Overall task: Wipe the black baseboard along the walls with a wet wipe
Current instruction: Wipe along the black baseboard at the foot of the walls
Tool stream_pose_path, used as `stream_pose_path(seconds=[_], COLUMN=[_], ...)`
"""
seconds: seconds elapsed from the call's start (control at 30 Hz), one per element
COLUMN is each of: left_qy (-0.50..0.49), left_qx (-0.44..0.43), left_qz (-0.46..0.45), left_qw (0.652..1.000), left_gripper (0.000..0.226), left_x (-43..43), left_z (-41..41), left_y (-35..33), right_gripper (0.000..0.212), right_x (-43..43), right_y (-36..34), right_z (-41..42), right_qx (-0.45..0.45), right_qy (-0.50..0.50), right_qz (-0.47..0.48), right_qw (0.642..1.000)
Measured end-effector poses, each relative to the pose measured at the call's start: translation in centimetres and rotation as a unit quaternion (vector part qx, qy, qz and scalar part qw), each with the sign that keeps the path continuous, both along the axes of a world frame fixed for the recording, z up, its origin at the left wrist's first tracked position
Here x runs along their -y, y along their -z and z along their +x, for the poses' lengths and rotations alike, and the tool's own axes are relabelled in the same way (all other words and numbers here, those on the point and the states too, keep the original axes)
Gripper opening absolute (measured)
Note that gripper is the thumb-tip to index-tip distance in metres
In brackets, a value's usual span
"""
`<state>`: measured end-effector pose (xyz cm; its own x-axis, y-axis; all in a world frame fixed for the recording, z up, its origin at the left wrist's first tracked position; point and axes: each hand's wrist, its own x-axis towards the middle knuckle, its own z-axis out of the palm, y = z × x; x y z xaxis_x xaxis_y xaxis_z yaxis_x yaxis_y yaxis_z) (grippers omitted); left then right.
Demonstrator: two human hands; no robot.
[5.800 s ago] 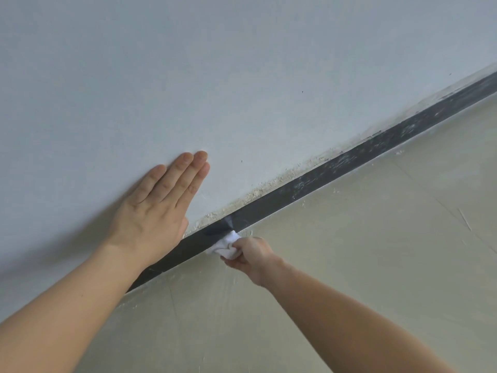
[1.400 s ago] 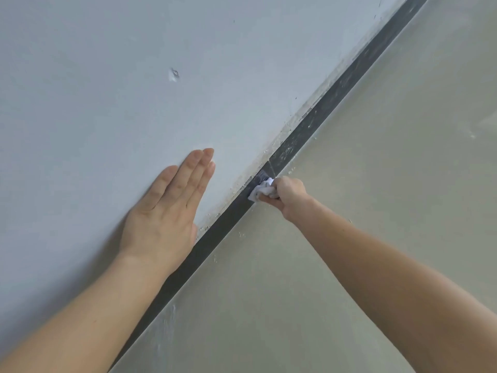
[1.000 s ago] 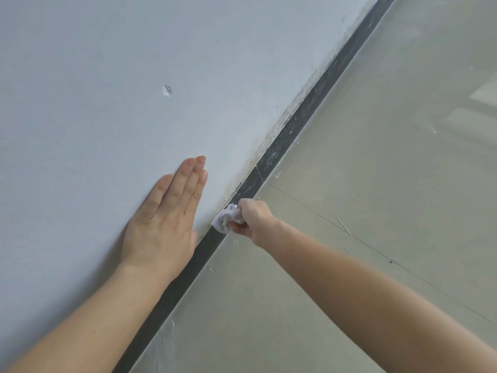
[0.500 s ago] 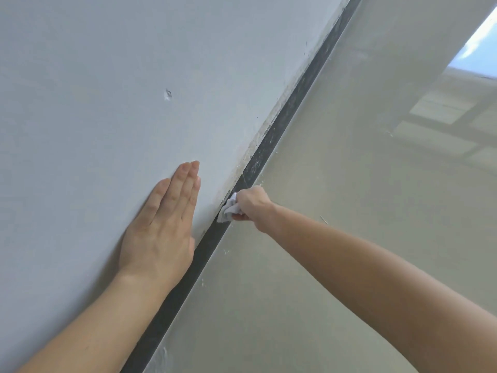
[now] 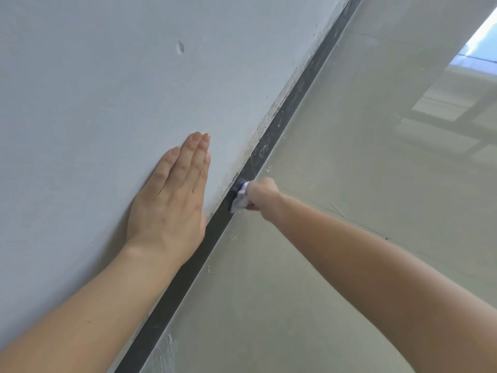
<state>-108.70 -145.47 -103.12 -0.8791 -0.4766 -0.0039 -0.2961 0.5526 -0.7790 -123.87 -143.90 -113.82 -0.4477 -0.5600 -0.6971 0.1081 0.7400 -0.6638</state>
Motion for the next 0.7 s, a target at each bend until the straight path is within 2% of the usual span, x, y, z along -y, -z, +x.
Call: stream_pose_path(seconds=[0.03,0.07,0.2,0.3,0.37,0.4,0.5,0.57,0.63,0.7], left_qy=[-0.004,-0.003,-0.008,-0.001,0.006,0.008,0.003,-0.006,-0.016,-0.022], left_qx=[0.002,0.003,-0.005,-0.016,-0.022,-0.024,-0.026,-0.029,-0.034,-0.029], left_qz=[0.008,0.014,0.052,0.066,0.067,0.066,0.066,0.076,0.093,0.117], left_qw=[1.0,1.0,0.999,0.998,0.997,0.998,0.997,0.997,0.995,0.993], left_gripper=[0.072,0.071,0.071,0.07,0.07,0.07,0.07,0.07,0.071,0.069], left_x=[-0.1,-0.1,-0.5,-0.3,-0.2,-0.1,0.0,-0.1,-0.1,-0.3], left_z=[0.0,0.0,-0.2,-0.2,-0.1,0.0,-0.1,-0.2,-0.2,-0.4], left_y=[0.0,0.0,-0.7,-0.9,-0.6,-0.5,-0.6,-1.0,-0.9,-1.1], right_gripper=[0.035,0.035,0.027,0.027,0.027,0.022,0.007,0.009,0.011,0.017], right_x=[-0.2,0.2,-1.3,-1.9,-2.0,-1.8,-1.1,-1.6,-2.9,-4.2], right_y=[-0.7,-0.5,-0.5,0.5,1.5,1.6,0.1,-1.0,-2.2,-3.6], right_z=[-0.4,-1.4,-2.6,-2.2,-1.3,-0.9,-0.7,-1.3,-1.9,-2.1], right_qx=[0.088,0.137,0.074,0.051,0.079,0.093,0.102,0.075,0.073,0.057], right_qy=[0.128,0.178,0.235,0.247,0.208,0.182,0.182,0.158,0.057,-0.063], right_qz=[-0.027,-0.061,-0.117,-0.053,-0.012,-0.02,-0.099,-0.136,-0.154,-0.118], right_qw=[0.987,0.972,0.962,0.966,0.975,0.979,0.973,0.975,0.984,0.989])
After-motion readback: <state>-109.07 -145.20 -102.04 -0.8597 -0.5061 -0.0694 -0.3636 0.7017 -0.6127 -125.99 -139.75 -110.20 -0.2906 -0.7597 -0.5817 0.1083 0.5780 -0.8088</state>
